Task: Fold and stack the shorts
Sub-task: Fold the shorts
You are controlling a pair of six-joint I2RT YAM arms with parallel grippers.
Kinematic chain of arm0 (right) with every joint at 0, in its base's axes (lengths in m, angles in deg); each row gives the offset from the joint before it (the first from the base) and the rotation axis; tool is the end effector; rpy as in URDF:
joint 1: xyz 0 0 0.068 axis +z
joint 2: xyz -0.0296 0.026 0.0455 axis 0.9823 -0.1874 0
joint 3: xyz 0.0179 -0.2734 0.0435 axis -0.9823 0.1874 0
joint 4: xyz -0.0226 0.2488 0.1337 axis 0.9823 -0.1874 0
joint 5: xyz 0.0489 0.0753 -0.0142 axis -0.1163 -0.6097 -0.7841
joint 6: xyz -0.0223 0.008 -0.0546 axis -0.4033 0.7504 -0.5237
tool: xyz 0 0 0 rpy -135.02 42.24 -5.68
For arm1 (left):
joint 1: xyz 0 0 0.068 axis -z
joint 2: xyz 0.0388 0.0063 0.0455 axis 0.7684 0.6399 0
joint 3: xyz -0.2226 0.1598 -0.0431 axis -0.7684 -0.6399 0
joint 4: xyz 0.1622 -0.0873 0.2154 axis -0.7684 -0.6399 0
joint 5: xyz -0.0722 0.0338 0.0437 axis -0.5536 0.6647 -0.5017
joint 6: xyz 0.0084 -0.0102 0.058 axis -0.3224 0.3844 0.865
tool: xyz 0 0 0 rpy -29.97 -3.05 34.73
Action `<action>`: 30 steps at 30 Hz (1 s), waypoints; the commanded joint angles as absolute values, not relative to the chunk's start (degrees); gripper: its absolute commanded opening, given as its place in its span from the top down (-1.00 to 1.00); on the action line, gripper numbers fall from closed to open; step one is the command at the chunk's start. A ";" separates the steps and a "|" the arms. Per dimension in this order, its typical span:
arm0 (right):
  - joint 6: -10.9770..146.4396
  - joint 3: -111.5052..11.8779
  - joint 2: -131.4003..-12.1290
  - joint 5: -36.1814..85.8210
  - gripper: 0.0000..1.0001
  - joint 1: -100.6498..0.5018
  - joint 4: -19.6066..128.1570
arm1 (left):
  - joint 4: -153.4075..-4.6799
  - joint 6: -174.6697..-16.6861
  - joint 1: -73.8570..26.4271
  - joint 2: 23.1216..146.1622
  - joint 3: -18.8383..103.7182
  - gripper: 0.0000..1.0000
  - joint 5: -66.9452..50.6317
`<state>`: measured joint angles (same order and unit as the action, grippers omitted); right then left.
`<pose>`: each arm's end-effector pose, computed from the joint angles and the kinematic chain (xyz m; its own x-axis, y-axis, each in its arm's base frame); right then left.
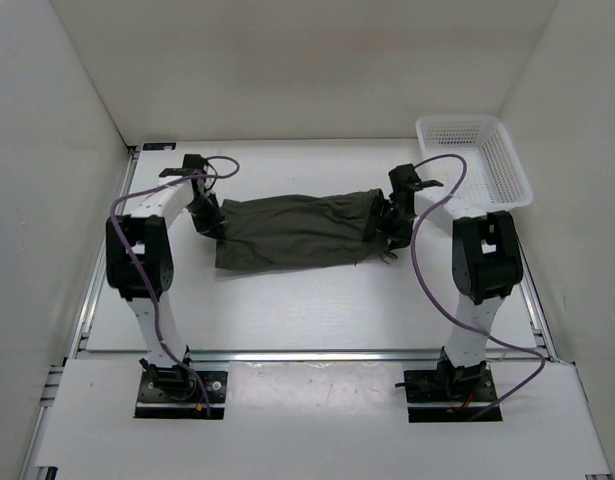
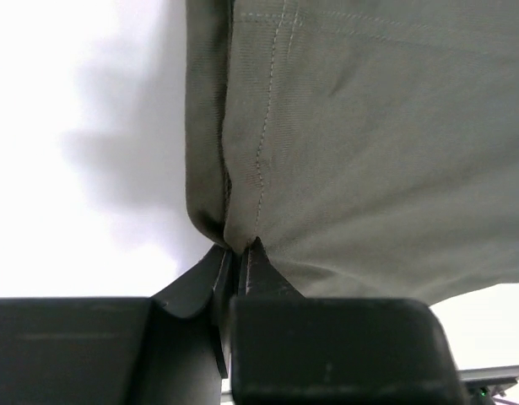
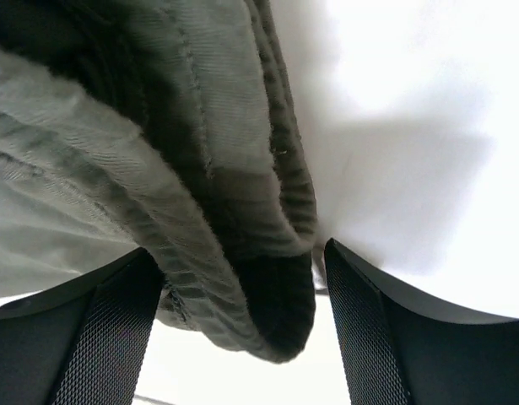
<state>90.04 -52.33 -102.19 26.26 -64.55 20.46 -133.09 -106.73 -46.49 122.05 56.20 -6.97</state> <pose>0.4050 0.1108 0.1575 -0.9240 0.2586 -0.2818 0.1817 0.9451 0.2715 0.4121 -0.0322 0.1784 -0.9375 -0.3217 -0.1325 -0.2953 0.9371 -0.1861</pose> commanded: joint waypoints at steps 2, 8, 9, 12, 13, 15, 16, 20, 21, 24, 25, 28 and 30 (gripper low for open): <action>88.51 -46.18 -93.53 23.85 -0.57 -62.15 20.07 | -133.18 -108.26 -48.54 111.47 49.56 0.80 -1.92; 89.04 -44.23 -90.62 24.98 -0.76 -60.74 20.07 | -133.18 -108.27 -48.54 110.66 47.79 0.80 0.71; 89.04 -44.84 -90.62 24.99 -0.76 -60.74 20.07 | -133.18 -108.27 -48.54 111.62 47.79 0.80 0.72; 87.72 -49.14 -91.67 26.83 -0.76 -60.74 18.23 | -133.18 -107.65 -49.07 112.95 48.32 0.80 0.72; 86.94 -50.46 -91.67 27.62 -0.74 -60.74 16.65 | -133.18 -107.65 -49.07 112.95 48.32 0.80 0.72; 86.05 -54.59 -91.67 30.86 -0.65 -59.43 14.80 | -133.18 -107.65 -49.07 113.47 48.84 0.80 0.72; 85.44 -55.73 -92.19 32.18 -0.49 -58.03 13.40 | -133.18 -107.65 -49.07 113.47 48.84 0.80 0.72; 84.38 -59.43 -93.42 35.27 -0.05 -55.39 12.24 | -133.71 -107.65 -49.07 113.47 49.37 0.80 0.72; 85.08 -59.96 -94.12 35.27 0.04 -55.38 12.24 | -133.71 -107.65 -49.07 113.47 49.37 0.80 0.72; 85.70 -63.20 -99.82 35.27 0.45 -55.38 13.38 | -133.71 -107.65 -49.07 113.47 49.90 0.80 0.72; 85.70 -64.43 -101.50 35.27 0.62 -55.38 13.91 | -133.71 -107.65 -49.07 113.47 50.42 0.80 0.72; 87.10 -70.93 -109.05 38.52 0.88 -55.99 13.13 | -134.84 -107.65 -49.07 114.00 51.56 0.80 1.25; 87.89 -73.39 -113.00 39.84 0.92 -56.52 13.12 | -135.46 -107.65 -49.07 114.00 52.18 0.80 1.77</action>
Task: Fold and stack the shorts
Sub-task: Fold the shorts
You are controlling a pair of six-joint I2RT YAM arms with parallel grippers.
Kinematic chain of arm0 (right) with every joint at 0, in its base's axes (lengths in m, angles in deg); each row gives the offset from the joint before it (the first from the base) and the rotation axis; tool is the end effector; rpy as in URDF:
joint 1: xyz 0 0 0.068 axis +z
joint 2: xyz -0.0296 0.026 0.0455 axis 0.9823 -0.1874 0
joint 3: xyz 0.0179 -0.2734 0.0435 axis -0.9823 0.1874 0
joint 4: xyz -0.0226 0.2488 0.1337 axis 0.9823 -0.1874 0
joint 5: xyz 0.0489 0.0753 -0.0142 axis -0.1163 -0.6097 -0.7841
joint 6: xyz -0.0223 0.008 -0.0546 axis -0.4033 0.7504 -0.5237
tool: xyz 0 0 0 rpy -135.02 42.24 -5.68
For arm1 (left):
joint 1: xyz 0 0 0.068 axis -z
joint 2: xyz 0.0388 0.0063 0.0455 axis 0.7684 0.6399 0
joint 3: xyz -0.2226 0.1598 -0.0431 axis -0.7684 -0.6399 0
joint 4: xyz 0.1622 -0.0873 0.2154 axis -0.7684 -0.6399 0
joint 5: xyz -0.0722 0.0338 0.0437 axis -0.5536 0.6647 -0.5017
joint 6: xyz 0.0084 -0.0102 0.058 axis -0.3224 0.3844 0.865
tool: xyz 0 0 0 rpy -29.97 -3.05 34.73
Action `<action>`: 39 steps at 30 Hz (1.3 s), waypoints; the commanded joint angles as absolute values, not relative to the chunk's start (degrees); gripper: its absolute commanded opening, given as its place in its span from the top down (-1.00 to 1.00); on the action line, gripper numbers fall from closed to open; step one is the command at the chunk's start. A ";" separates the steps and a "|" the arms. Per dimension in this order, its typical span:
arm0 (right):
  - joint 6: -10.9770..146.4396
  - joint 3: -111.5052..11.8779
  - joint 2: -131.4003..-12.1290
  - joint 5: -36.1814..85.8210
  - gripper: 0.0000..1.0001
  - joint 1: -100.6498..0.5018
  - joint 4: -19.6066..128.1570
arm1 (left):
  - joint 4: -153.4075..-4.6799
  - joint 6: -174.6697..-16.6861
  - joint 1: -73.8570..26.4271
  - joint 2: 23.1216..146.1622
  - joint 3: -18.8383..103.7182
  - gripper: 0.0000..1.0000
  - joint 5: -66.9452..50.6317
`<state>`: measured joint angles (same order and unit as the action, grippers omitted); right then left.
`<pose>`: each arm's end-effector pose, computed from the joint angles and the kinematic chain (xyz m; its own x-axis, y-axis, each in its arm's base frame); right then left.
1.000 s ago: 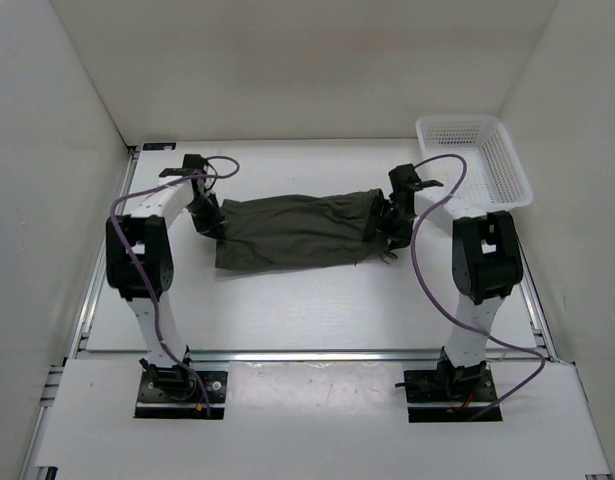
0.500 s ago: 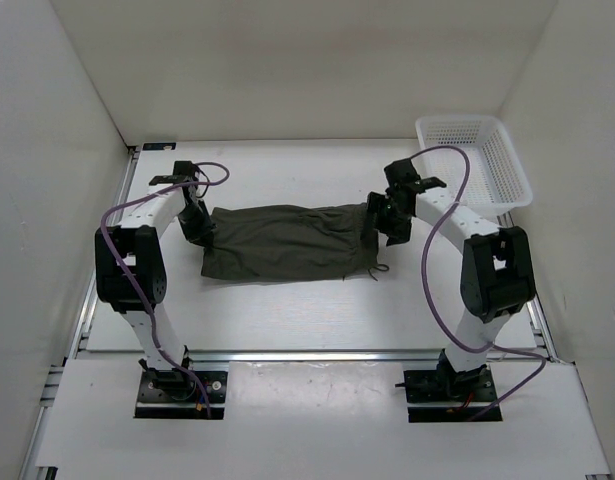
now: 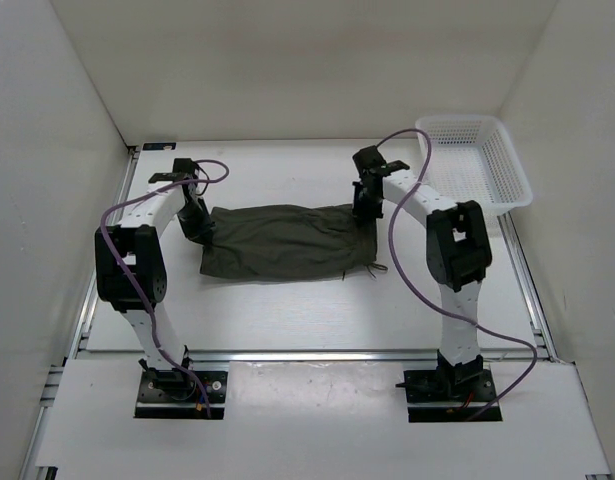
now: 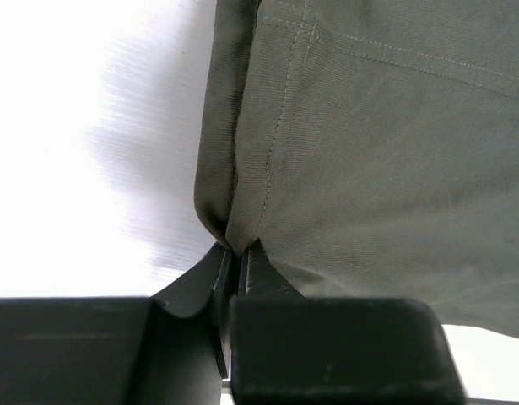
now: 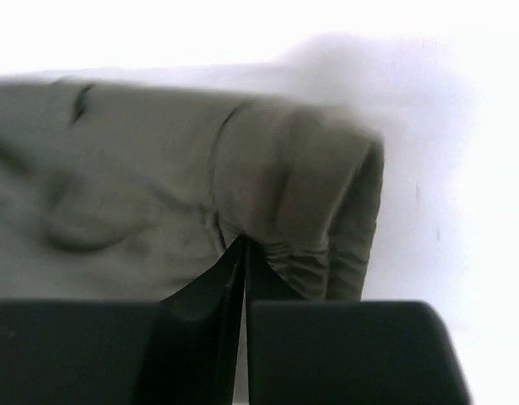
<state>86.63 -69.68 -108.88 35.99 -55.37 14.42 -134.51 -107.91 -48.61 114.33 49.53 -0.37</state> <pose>0.4316 0.1877 0.1973 -0.8992 0.0762 -0.4308 0.0137 0.9891 0.1465 0.3795 -0.0110 0.1946 -0.9102 -0.3784 -0.1684 -0.3694 0.9255 -0.0831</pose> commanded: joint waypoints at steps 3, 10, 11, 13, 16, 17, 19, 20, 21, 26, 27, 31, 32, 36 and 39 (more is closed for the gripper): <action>89.12 -74.89 -116.88 42.04 0.98 -57.14 14.26 | -136.07 -106.43 -49.07 114.00 54.64 0.80 1.77; 89.13 -75.35 -116.55 39.06 1.00 -57.67 14.27 | -139.07 -105.90 -49.07 114.00 60.09 0.80 3.00; 89.13 -74.47 -113.93 39.05 0.91 -57.67 14.27 | -139.59 -105.90 -49.07 114.00 60.88 0.80 3.00; 89.13 -73.68 -110.76 37.39 0.39 -57.67 14.27 | -141.17 -105.28 -49.07 115.14 64.29 0.80 3.53; 89.13 -71.92 -103.73 37.38 -0.68 -57.67 14.27 | -144.94 -103.71 -47.14 117.07 71.48 0.80 5.02; 88.61 -70.87 -100.40 37.38 -0.73 -58.19 14.27 | -146.26 -103.18 -46.62 118.82 73.70 0.80 6.77; 88.60 -69.37 -97.14 37.38 -0.83 -58.20 13.56 | -149.59 -103.17 -44.78 120.58 80.18 0.80 8.18; 88.60 -67.36 -94.07 37.38 -0.83 -58.98 13.04 | -150.48 -102.65 -44.16 122.33 82.31 0.80 8.80; 88.60 -66.13 -92.39 37.38 -0.83 -58.99 13.03 | -151.36 -102.64 -43.45 123.13 84.33 0.80 9.41; 89.13 -56.47 -82.10 36.24 -0.86 -61.79 13.03 | -153.83 -100.98 -36.60 127.87 96.54 0.80 9.42; 89.13 -55.23 -80.87 35.72 -0.86 -62.76 13.03 | -154.88 -100.97 -35.37 128.76 98.22 0.80 9.42; 89.13 -49.95 -74.99 35.01 -0.86 -66.18 12.51 | -157.52 -99.66 -27.47 133.94 107.62 0.80 8.11; 89.13 -48.98 -74.10 35.01 -0.86 -66.19 12.51 | -158.13 -99.13 -23.71 134.82 110.78 0.80 7.49; 89.65 -43.45 -70.50 35.01 -0.86 -68.39 12.51 | -157.61 -99.13 -14.37 138.51 114.06 0.80 2.93; 89.66 -39.85 -69.18 35.01 -0.86 -70.67 13.20 | -154.98 -100.53 -7.69 141.67 116.07 0.80 0.11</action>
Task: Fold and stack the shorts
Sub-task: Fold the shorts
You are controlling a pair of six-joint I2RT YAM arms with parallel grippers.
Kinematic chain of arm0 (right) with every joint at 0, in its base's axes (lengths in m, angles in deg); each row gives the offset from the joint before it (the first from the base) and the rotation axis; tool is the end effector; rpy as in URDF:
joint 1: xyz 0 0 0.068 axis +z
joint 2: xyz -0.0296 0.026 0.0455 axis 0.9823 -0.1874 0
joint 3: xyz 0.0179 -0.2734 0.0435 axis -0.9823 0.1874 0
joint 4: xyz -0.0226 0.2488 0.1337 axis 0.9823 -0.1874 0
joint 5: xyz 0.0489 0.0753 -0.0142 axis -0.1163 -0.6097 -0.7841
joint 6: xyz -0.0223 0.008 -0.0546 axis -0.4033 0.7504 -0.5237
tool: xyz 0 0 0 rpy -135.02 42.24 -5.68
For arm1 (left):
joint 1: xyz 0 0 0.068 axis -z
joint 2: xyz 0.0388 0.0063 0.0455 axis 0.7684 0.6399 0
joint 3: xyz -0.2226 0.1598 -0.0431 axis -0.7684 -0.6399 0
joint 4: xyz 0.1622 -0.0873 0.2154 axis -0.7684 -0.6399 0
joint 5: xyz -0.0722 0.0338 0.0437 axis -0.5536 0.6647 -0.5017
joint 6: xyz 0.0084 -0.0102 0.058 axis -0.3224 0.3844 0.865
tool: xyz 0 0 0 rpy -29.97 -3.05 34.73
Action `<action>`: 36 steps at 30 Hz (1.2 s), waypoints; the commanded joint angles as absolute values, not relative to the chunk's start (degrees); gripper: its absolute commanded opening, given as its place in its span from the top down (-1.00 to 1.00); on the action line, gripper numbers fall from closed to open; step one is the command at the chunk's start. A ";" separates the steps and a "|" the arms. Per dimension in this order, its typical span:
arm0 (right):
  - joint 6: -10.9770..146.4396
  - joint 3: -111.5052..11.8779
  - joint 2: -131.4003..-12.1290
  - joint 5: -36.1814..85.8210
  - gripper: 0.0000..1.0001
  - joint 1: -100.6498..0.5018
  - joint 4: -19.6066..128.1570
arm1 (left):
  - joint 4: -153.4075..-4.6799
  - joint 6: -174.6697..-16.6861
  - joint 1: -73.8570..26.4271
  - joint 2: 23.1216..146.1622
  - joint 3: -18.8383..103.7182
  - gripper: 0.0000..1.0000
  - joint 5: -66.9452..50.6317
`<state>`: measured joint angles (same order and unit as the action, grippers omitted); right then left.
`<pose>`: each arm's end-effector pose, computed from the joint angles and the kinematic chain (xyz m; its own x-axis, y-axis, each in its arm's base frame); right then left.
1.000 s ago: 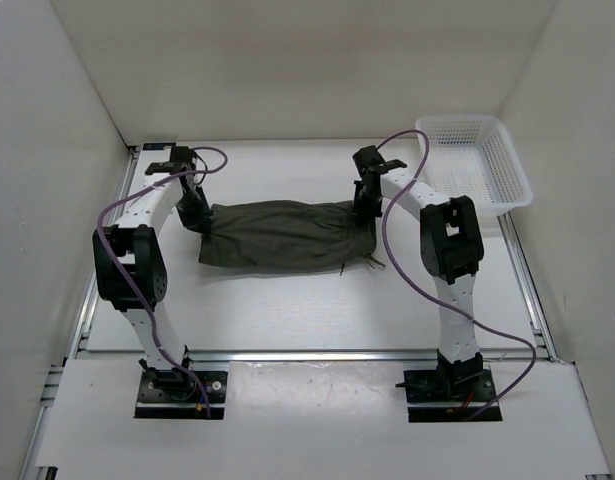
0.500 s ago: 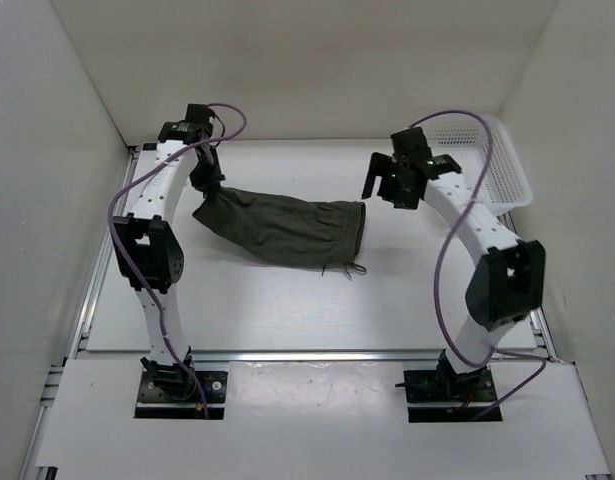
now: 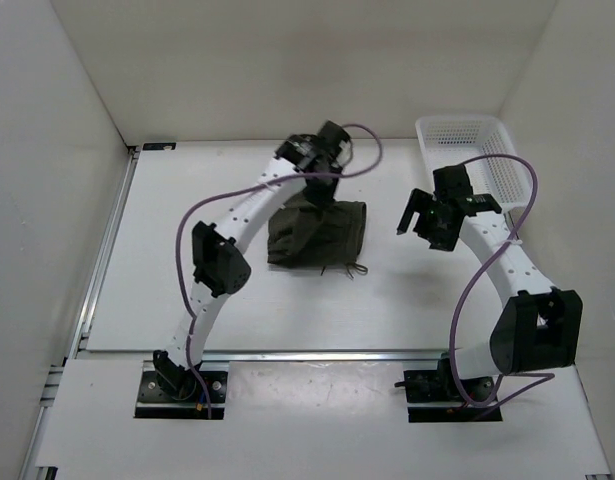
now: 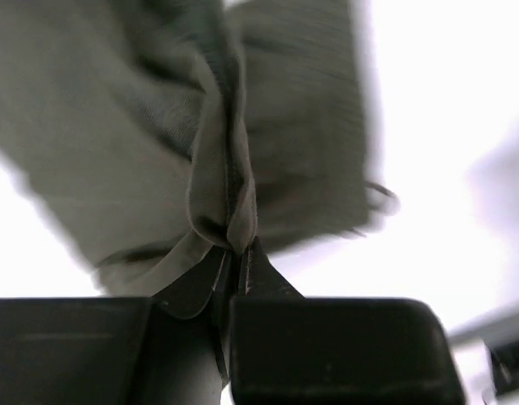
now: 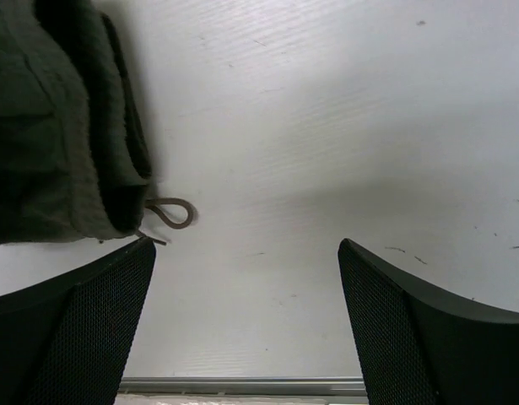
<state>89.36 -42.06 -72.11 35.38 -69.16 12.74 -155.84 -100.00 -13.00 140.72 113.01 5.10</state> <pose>0.3164 0.0538 0.2776 -0.7846 0.3442 -0.5158 0.2591 0.9377 0.2315 0.4020 -0.3006 0.3210 -0.8416 0.2964 -0.4515 0.3544 0.9339 -0.0476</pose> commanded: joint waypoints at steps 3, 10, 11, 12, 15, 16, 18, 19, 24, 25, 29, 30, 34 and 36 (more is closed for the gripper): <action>89.66 -37.56 -68.47 35.01 -0.86 -71.20 13.21 | -153.40 -101.84 -4.95 144.14 116.78 0.75 -6.29; 89.13 -38.33 -69.26 34.31 -0.86 -71.20 14.35 | -151.81 -102.38 -6.35 135.47 105.55 -0.50 -8.16; 89.13 -38.34 -70.13 34.31 -0.86 -71.20 14.35 | -151.12 -102.38 -6.36 134.40 104.32 -0.99 -8.77; 89.13 -39.04 -70.83 33.44 -0.86 -71.20 14.35 | -150.41 -102.38 -7.23 133.52 103.17 -1.00 -9.38; 89.13 -39.66 -71.46 31.77 -0.86 -71.20 15.50 | -149.27 -103.87 -9.16 131.59 99.56 -1.00 -10.88; 89.13 -40.18 -71.46 31.76 -0.83 -71.20 16.02 | -149.26 -104.40 -9.78 131.58 98.77 -1.00 -10.88; 88.60 -40.19 -72.06 30.36 -0.83 -70.68 16.02 | -149.26 -106.15 -10.57 130.96 97.72 -1.00 -10.36; 88.60 -40.19 -72.07 30.35 -0.83 -70.07 16.02 | -148.48 -106.16 -11.53 130.44 97.02 -1.00 -10.35; 85.71 -42.20 -77.51 20.97 -0.91 -69.01 18.74 | -147.94 -106.69 -14.17 126.84 92.89 -0.98 -8.60; 85.70 -42.73 -79.35 19.73 -0.91 -68.48 19.27 | -147.94 -106.69 -14.18 126.14 92.10 -0.98 -8.60; 85.70 -46.60 -83.14 19.19 -0.79 -67.34 19.80 | -147.42 -106.69 -16.55 123.76 88.14 -0.98 -8.07; 86.40 -47.12 -83.75 19.19 -0.74 -66.47 19.02 | -147.42 -106.69 -16.55 122.28 86.74 -0.98 -7.29; 89.03 -44.51 -80.52 23.84 -0.56 -61.46 18.40 | -147.42 -106.69 -18.22 119.11 82.87 -0.98 -5.34; 89.91 -42.40 -79.72 25.17 -0.54 -58.12 18.40 | -147.42 -106.69 -19.01 118.05 81.03 -0.98 -4.82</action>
<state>88.51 -43.87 -83.04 23.71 -61.49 18.58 -148.17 -106.53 -17.99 123.69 82.63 -6.44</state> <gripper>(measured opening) 0.770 0.991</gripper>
